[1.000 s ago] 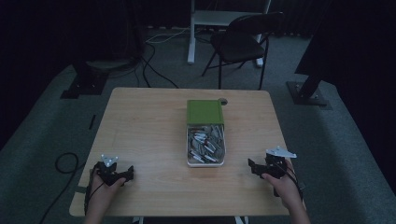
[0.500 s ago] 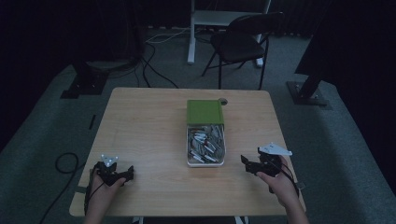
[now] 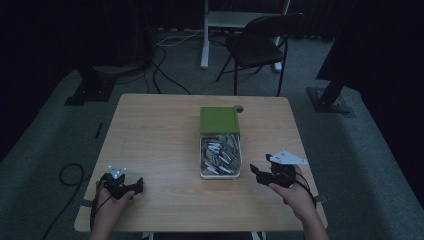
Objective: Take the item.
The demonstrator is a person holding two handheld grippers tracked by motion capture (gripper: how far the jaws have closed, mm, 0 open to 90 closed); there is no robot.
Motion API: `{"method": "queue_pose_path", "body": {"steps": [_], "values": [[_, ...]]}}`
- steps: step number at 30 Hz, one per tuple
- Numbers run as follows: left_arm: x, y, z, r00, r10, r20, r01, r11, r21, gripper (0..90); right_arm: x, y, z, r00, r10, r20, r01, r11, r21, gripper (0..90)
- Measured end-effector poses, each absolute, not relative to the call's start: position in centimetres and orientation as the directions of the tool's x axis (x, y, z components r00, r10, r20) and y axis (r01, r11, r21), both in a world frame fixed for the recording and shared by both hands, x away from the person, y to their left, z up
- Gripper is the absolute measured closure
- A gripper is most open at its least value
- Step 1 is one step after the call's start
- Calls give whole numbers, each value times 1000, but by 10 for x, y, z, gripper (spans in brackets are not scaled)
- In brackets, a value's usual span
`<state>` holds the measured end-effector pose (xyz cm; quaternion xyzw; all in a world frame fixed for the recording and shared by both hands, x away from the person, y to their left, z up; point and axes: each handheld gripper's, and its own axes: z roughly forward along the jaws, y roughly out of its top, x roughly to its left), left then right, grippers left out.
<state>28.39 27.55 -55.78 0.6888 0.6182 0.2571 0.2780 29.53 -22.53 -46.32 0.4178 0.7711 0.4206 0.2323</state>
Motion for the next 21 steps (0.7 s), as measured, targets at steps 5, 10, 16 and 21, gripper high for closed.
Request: {"method": "queue_pose_path", "body": {"steps": [5, 10, 16, 21], "values": [[284, 275, -558, 103, 995, 10, 708, -81, 701, 77, 292, -217, -458, -585, 809, -48, 404, 343, 848, 336], [284, 275, -558, 103, 995, 10, 708, -80, 701, 77, 290, -206, -454, -621, 781, -71, 392, 388, 834, 415], [284, 275, -558, 103, 995, 10, 708, -81, 701, 77, 289, -198, -453, -679, 732, -63, 365, 411, 836, 491], [284, 275, -558, 103, 995, 10, 708, -81, 701, 77, 289, -186, -459, -770, 636, -57, 316, 457, 831, 540]]}}
